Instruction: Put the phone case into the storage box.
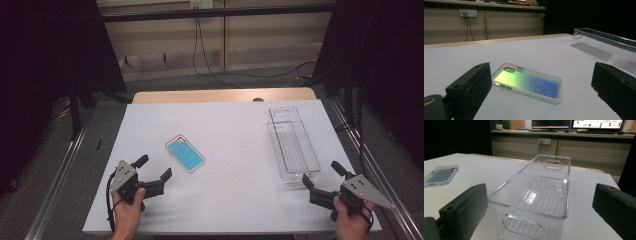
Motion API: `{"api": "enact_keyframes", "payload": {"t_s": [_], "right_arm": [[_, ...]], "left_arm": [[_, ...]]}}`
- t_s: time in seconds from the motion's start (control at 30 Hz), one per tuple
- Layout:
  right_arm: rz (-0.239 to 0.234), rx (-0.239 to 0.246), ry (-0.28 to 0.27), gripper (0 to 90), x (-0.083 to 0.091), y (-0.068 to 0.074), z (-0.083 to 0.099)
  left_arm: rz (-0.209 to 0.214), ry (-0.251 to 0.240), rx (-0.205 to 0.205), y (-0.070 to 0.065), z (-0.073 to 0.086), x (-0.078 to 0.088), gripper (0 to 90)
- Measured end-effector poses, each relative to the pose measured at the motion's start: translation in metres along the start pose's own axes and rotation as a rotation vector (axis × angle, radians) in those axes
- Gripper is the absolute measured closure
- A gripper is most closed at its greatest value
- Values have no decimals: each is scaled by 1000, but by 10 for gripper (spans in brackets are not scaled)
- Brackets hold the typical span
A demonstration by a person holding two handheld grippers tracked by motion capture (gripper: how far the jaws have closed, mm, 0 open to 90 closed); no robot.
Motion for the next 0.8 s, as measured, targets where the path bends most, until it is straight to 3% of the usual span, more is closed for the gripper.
{"api": "enact_keyframes", "payload": {"t_s": [0.27, 0.4, 0.47, 0.7, 0.8], "right_arm": [[0, -10, 7, 0, 0, 0, 0], [3, -8, 6, 0, -1, 0, 0], [1, -7, 7, 0, -1, 0, 0], [1, -6, 2, 0, 1, -1, 0], [-3, -3, 4, 0, 0, -1, 0]], "left_arm": [[7, -14, -52, 0, -5, -17, 21], [39, -20, -54, -6, -7, -29, 18], [50, -17, -78, -9, -8, -35, 17], [51, -5, -124, -13, -8, -49, 21], [45, 2, -124, -11, -7, -56, 22]]}}
Point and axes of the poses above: each handheld gripper's, and its own axes: x roughly backward along the jaws, z roughly out of its underside, y roughly to its left, the point moved 5 cm from there along -x, roughly forward along the jaws, and after that the axes turned 12 degrees about x, right-handed, at the moved point
